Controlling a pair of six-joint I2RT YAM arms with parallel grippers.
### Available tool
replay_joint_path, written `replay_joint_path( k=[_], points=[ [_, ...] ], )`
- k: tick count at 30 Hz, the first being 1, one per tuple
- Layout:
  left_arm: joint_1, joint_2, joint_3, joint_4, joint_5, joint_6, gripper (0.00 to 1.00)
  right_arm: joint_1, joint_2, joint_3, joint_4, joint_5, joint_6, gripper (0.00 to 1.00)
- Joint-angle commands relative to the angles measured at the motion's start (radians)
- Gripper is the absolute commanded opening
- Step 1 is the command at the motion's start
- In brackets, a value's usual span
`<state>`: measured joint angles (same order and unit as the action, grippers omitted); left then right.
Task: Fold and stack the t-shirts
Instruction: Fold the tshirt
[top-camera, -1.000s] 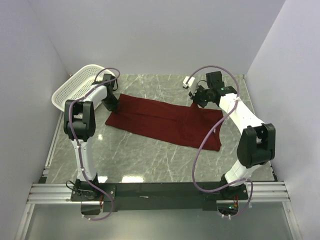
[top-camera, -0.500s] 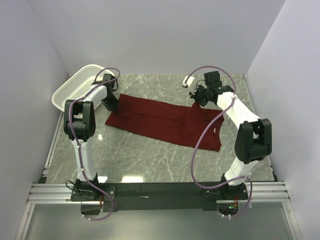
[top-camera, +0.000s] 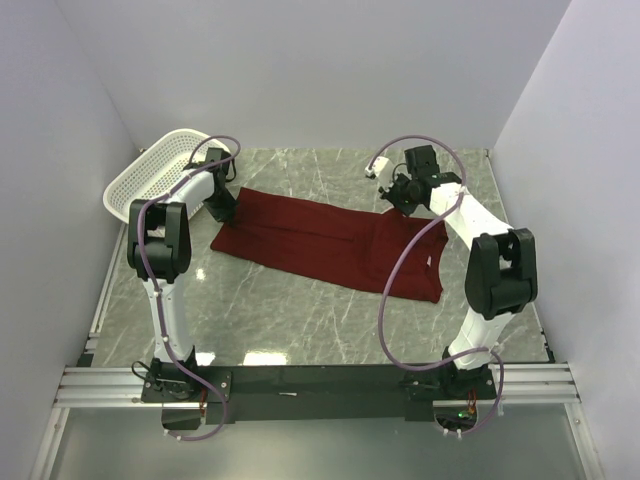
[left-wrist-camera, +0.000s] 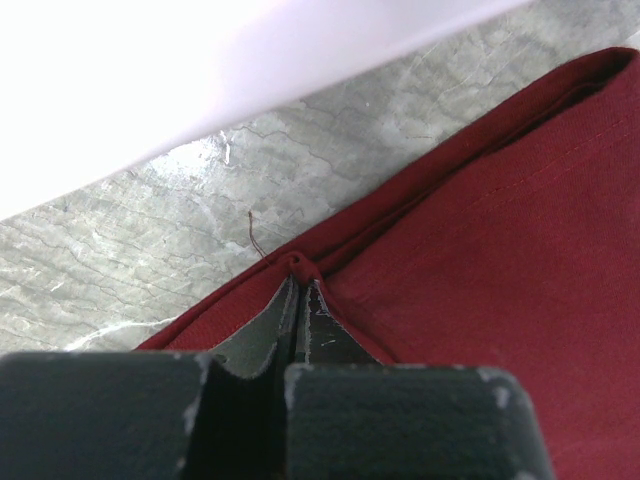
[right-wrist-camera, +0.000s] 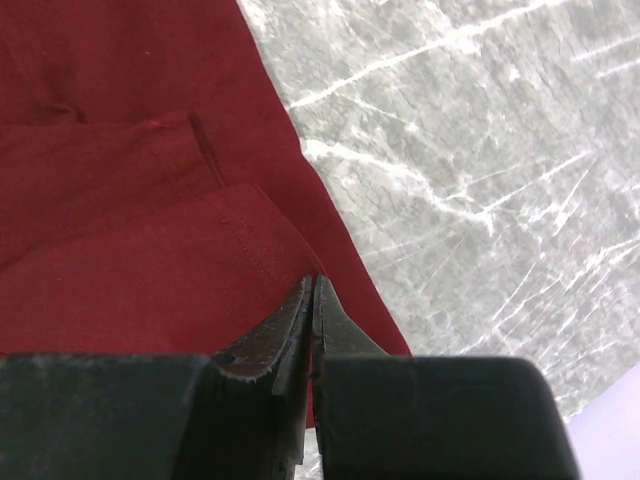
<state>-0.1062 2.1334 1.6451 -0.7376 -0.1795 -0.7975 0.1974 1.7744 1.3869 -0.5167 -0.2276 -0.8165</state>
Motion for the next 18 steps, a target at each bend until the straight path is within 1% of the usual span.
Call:
replay_joint_path(
  k=[1,18],
  points=[
    [0.005,0.003,-0.002,0.009,0.002,0.020,0.01,-0.015,0.016,0.034,0.011,0.037,0.020,0.05],
    [0.005,-0.003,0.002,0.009,0.011,0.029,0.01,-0.027,0.040,0.035,0.017,0.054,0.030,0.05]
  ],
)
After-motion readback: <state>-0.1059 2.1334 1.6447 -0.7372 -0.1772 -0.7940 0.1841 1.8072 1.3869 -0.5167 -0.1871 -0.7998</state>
